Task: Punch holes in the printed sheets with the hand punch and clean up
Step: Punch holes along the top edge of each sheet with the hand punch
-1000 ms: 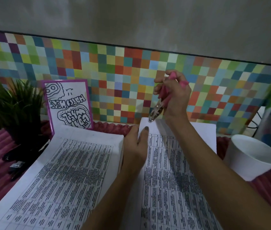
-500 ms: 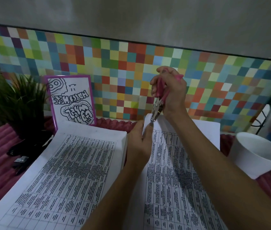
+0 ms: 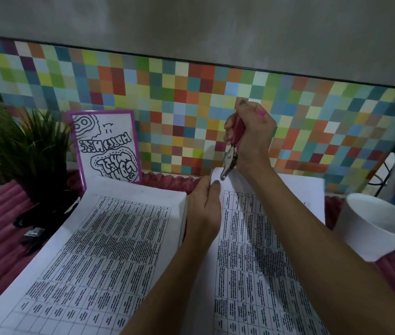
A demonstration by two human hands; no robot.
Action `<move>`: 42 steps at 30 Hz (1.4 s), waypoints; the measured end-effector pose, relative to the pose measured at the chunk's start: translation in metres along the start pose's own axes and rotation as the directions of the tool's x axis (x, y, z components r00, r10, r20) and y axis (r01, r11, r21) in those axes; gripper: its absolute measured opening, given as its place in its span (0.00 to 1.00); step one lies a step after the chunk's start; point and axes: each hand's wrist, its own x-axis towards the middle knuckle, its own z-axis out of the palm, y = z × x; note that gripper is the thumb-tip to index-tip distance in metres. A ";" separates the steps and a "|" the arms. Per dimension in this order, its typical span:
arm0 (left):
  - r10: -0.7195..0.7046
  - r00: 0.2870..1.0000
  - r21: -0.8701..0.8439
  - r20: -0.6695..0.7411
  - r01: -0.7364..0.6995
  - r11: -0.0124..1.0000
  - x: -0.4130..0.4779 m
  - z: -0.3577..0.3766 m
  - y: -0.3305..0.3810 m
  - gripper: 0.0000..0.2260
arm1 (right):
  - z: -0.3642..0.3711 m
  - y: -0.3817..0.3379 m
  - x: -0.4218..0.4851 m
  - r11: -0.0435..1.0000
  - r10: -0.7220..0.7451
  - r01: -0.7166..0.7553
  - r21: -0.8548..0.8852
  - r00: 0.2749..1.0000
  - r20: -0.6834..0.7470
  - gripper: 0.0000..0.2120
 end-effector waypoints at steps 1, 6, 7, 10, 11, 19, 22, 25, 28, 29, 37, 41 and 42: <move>0.008 1.000 0.002 -0.005 -0.008 1.000 0.000 0.000 0.000 0.11 | 0.000 0.001 0.000 1.000 0.006 -0.006 0.003 1.000 -0.007 0.08; 0.055 0.999 0.024 -0.002 -0.055 0.998 -0.001 0.000 -0.001 0.13 | -0.005 0.002 0.002 0.994 0.069 -0.069 0.079 0.998 0.009 0.06; 0.068 0.998 0.027 0.003 -0.068 0.997 -0.001 0.000 -0.002 0.13 | -0.006 0.001 0.002 0.991 0.100 -0.103 0.091 0.994 0.034 0.04; 0.117 0.993 0.087 -0.006 -0.116 0.989 -0.001 0.000 -0.003 0.12 | -0.009 -0.001 0.001 0.978 0.193 -0.200 0.053 0.975 0.110 0.15; 0.140 0.990 0.123 -0.009 -0.138 0.983 -0.001 -0.001 -0.003 0.12 | -0.010 -0.002 0.002 0.974 0.219 -0.225 0.028 0.967 0.128 0.18; 0.263 0.963 0.353 -0.054 -0.228 0.907 0.001 -0.005 0.002 0.11 | -0.023 -0.010 0.005 0.948 0.289 -0.283 -0.148 0.957 0.024 0.17; 0.250 0.962 0.295 -0.112 -0.208 0.932 0.004 -0.009 0.006 0.15 | -0.039 -0.015 0.008 0.942 0.292 -0.299 -0.152 0.954 -0.062 0.12; 0.199 0.974 0.213 -0.110 -0.172 0.962 0.003 -0.010 0.009 0.18 | -0.055 -0.022 0.010 0.958 0.237 -0.255 -0.130 0.962 -0.137 0.06; 0.194 0.977 0.181 -0.083 -0.177 0.967 0.001 -0.009 0.011 0.19 | -0.064 -0.028 0.011 0.977 0.173 -0.192 -0.093 0.969 -0.176 0.07; 0.192 0.978 0.176 -0.077 -0.176 0.968 0.001 -0.008 0.011 0.19 | -0.066 -0.028 0.011 0.982 0.161 -0.176 -0.075 0.971 -0.176 0.07; 0.158 0.986 0.115 -0.053 -0.151 0.982 -0.001 -0.007 0.012 0.17 | -0.067 -0.023 0.009 0.994 0.100 -0.105 -0.022 0.982 -0.162 0.06; 0.158 0.986 0.114 -0.056 -0.151 0.982 -0.002 -0.006 0.016 0.17 | -0.066 -0.019 0.010 0.994 0.102 -0.105 -0.014 0.982 -0.162 0.06; 0.152 0.987 0.101 -0.058 -0.146 0.984 -0.002 -0.006 0.017 0.18 | -0.066 -0.018 0.011 0.996 0.090 -0.093 -0.014 0.982 -0.168 0.06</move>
